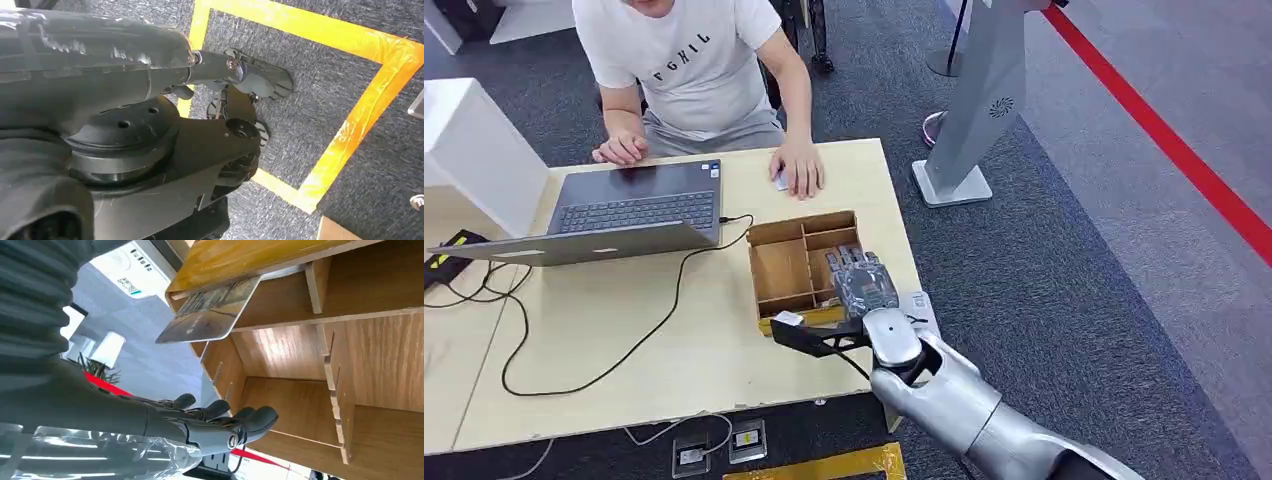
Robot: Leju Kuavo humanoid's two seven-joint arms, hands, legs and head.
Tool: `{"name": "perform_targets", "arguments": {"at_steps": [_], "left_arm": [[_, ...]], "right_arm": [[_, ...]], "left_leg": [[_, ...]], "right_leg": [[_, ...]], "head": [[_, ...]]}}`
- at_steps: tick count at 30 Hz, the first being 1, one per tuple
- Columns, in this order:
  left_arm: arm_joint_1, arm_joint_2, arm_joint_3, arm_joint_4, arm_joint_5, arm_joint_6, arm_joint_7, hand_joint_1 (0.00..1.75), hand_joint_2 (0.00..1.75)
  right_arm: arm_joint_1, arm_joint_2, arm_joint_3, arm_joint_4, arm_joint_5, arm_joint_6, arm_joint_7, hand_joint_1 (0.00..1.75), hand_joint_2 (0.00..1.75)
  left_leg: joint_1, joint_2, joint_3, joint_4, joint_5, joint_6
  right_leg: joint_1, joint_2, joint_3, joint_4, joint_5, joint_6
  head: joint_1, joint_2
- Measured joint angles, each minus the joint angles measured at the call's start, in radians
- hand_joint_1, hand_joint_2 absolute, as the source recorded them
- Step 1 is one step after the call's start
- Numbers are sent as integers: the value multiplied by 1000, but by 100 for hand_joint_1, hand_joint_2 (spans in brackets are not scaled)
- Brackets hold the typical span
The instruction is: Pass the card to the sensor for recognition and then transmit it.
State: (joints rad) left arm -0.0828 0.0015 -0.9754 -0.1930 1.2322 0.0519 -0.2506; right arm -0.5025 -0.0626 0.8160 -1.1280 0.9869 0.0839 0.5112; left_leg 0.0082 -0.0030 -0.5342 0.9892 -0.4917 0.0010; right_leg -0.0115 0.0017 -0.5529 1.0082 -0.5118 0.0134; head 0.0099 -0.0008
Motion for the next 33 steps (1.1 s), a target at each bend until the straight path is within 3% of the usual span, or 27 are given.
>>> {"name": "perform_targets", "arguments": {"at_steps": [7,8,9,33], "left_arm": [[0,0,0,0,0,0,1,0,0],[0,0,0,0,0,0,1,0,0],[0,0,0,0,-1,0,1,0,0],[0,0,0,0,-6,0,1,0,0]], "right_arm": [[-2,-3,0,0,-14,3,-7,0,175],[-2,-3,0,0,-14,3,-8,80,175],[-2,-3,0,0,-15,3,-8,175,175],[-6,-9,0,2,-21,5,-18,175,175]], "left_leg": [[0,0,0,0,0,0],[0,0,0,0,0,0],[0,0,0,0,0,0],[0,0,0,0,0,0]], "right_leg": [[0,0,0,0,0,0],[0,0,0,0,0,0],[0,0,0,0,0,0],[0,0,0,0,0,0]], "head": [[0,0],[0,0],[0,0],[0,0]]}}
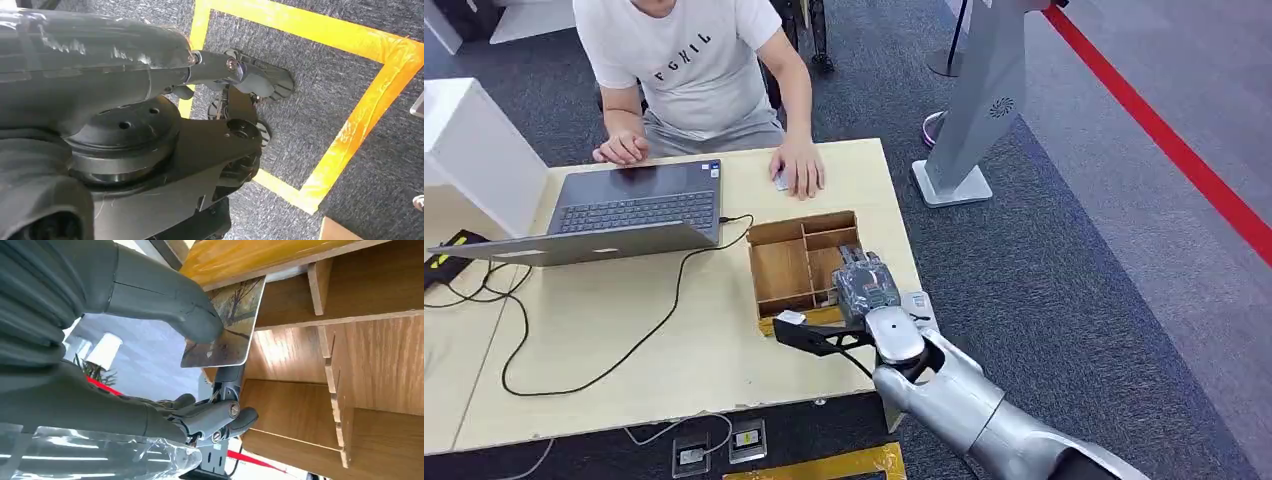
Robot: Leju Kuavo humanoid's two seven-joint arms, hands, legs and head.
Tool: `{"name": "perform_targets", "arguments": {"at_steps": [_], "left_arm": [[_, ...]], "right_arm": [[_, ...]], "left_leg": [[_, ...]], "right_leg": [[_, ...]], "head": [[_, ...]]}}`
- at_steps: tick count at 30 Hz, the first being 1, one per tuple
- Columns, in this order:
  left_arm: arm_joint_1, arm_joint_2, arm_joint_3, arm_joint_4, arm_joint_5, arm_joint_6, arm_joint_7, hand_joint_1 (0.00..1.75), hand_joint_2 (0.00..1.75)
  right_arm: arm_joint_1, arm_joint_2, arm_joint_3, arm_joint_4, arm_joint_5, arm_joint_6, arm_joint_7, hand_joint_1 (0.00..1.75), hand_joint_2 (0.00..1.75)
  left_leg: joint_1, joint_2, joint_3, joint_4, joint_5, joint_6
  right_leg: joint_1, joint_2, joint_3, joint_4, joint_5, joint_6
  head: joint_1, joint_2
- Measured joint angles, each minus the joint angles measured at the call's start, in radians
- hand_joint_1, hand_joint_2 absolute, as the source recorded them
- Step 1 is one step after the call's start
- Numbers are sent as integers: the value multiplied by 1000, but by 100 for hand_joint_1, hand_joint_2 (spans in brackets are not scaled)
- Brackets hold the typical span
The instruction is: Pass the card to the sensor for recognition and then transmit it.
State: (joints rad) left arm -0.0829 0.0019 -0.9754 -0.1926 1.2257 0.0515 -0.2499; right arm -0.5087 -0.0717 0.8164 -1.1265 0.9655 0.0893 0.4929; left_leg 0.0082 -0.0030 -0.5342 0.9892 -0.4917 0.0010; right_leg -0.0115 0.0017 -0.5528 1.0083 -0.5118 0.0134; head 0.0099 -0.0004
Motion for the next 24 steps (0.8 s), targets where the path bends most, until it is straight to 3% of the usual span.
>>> {"name": "perform_targets", "arguments": {"at_steps": [11,20,24], "left_arm": [[0,3,0,0,-3,-1,0,0,0],[0,4,0,0,-3,0,0,0,0],[0,4,0,0,-5,1,0,0,0]], "right_arm": [[0,0,0,5,-7,-5,-7,175,175],[-13,0,-1,4,18,-51,5,175,175],[-26,-3,-2,-26,96,-95,46,175,175]], "left_leg": [[0,0,0,0,0,0],[0,0,0,0,0,0],[0,0,0,0,0,0]], "right_leg": [[0,0,0,0,0,0],[0,0,0,0,0,0],[0,0,0,0,0,0]], "head": [[0,0],[0,0],[0,0]]}}
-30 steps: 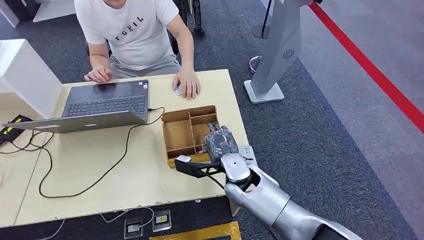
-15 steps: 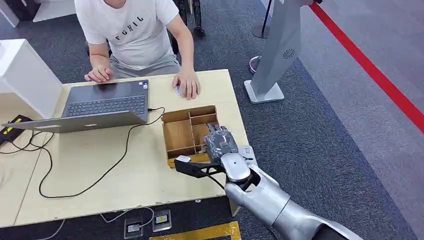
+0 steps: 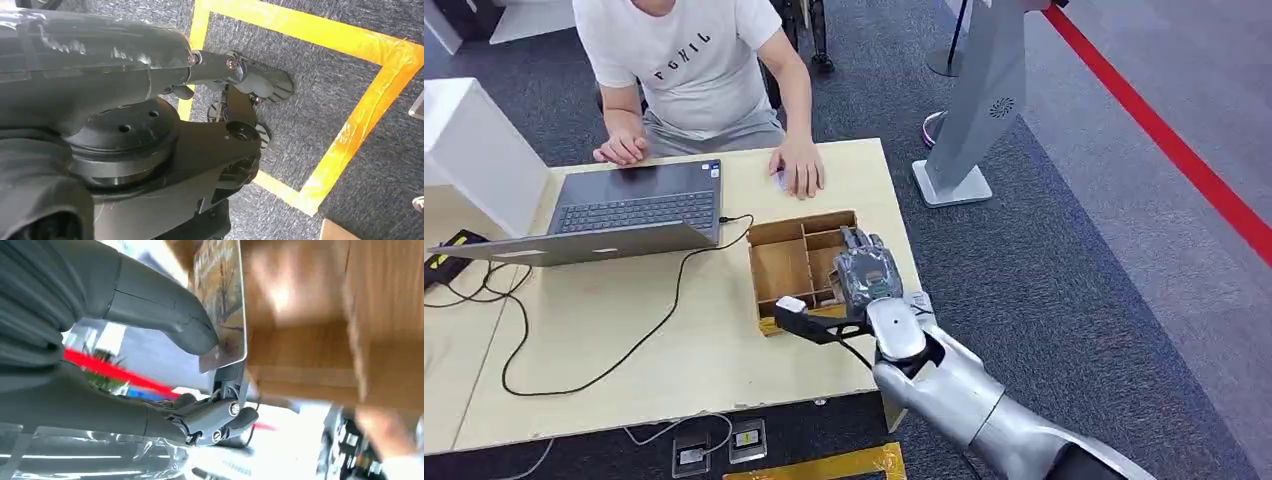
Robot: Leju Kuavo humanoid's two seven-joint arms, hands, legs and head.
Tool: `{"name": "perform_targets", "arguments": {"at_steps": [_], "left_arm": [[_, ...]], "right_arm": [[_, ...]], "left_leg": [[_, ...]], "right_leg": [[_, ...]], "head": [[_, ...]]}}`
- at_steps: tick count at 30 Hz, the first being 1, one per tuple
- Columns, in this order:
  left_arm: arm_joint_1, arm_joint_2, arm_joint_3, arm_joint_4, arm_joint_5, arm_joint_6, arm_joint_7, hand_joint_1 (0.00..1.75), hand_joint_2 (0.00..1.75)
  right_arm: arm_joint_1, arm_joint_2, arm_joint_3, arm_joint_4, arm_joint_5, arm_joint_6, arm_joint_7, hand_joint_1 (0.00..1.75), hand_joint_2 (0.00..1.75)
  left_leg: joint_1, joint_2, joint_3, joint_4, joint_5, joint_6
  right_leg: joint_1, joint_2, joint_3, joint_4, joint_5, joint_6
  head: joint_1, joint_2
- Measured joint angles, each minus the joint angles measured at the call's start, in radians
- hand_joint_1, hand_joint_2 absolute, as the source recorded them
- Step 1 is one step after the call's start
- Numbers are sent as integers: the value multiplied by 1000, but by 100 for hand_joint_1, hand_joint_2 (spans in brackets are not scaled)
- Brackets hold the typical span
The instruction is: Pass the card to the sensor for recognition and then transmit it.
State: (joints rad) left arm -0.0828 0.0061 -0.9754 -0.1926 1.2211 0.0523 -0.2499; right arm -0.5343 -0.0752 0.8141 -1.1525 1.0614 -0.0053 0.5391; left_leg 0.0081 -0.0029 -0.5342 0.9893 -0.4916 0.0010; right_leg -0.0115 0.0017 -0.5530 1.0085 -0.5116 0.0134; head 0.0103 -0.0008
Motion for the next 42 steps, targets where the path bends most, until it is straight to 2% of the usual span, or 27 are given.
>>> {"name": "perform_targets", "arguments": {"at_steps": [3,7,15,24,30,38,42], "left_arm": [[0,0,0,0,-7,0,0,0,0],[0,0,0,0,-9,-2,0,0,0],[0,1,-4,0,-10,-17,-2,0,0],[0,2,-10,0,-11,-14,-2,0,0],[0,3,-17,0,-30,-27,-2,0,0],[0,3,-24,0,-37,-31,-2,0,0],[0,3,-24,0,-37,-31,-2,0,0]], "right_arm": [[-46,-10,0,-73,52,51,43,175,175],[-111,-24,0,-158,70,116,56,175,175],[-152,-39,8,-242,75,121,56,175,175],[-186,-38,34,-250,44,101,23,175,175],[-267,-32,61,-153,-193,140,-68,175,175],[-391,-2,108,57,-360,156,-98,175,175],[-430,13,128,116,-388,158,-98,175,175]], "left_leg": [[0,1,0,0,0,0],[0,1,1,0,0,0],[0,1,0,0,0,0],[0,1,0,0,0,0],[0,0,-1,0,0,0],[0,-1,-1,0,1,0],[0,-1,-2,0,1,0]], "right_leg": [[0,1,0,0,0,0],[0,1,0,0,0,0],[0,0,0,0,0,0],[0,0,0,0,0,0],[0,0,0,1,0,0],[0,-1,-1,1,0,0],[0,-1,-1,1,0,0]], "head": [[0,0],[0,0],[0,0],[0,0],[0,0],[0,0],[0,0]]}}
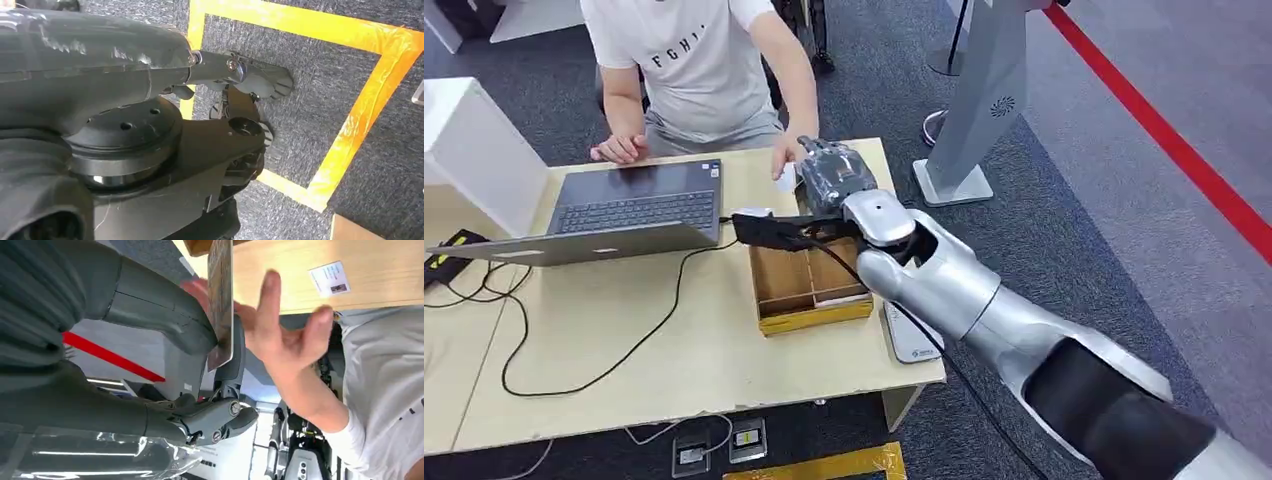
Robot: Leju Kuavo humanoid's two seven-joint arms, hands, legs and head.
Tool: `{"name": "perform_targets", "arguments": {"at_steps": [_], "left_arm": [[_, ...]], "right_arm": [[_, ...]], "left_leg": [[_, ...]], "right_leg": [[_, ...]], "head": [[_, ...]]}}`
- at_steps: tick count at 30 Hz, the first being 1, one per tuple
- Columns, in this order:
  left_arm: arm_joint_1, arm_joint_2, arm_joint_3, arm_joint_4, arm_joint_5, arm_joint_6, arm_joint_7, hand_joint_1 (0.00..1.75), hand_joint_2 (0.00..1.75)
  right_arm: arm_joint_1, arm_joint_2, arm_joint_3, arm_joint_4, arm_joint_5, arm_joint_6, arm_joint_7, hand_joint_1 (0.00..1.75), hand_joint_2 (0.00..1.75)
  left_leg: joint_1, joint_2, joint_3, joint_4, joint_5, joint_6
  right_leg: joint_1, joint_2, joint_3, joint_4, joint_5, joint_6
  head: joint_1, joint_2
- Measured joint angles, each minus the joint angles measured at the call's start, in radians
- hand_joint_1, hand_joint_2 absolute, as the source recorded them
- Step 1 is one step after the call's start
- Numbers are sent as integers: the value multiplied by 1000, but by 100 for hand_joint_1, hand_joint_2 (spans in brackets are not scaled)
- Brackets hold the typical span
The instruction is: Pass the card to the sensor for recognition and then transmit it.
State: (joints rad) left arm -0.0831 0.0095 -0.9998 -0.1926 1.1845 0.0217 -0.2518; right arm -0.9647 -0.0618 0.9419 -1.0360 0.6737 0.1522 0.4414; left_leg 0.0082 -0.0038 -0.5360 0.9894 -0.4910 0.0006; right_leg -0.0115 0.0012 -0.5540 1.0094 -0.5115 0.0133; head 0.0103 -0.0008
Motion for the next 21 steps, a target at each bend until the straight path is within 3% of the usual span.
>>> {"name": "perform_targets", "arguments": {"at_steps": [21], "left_arm": [[0,0,-11,0,-5,-18,7,0,0]], "right_arm": [[-56,15,95,99,-59,-6,47,175,175]], "left_leg": [[0,0,0,0,0,0]], "right_leg": [[0,0,0,0,0,0]], "head": [[0,0]]}}
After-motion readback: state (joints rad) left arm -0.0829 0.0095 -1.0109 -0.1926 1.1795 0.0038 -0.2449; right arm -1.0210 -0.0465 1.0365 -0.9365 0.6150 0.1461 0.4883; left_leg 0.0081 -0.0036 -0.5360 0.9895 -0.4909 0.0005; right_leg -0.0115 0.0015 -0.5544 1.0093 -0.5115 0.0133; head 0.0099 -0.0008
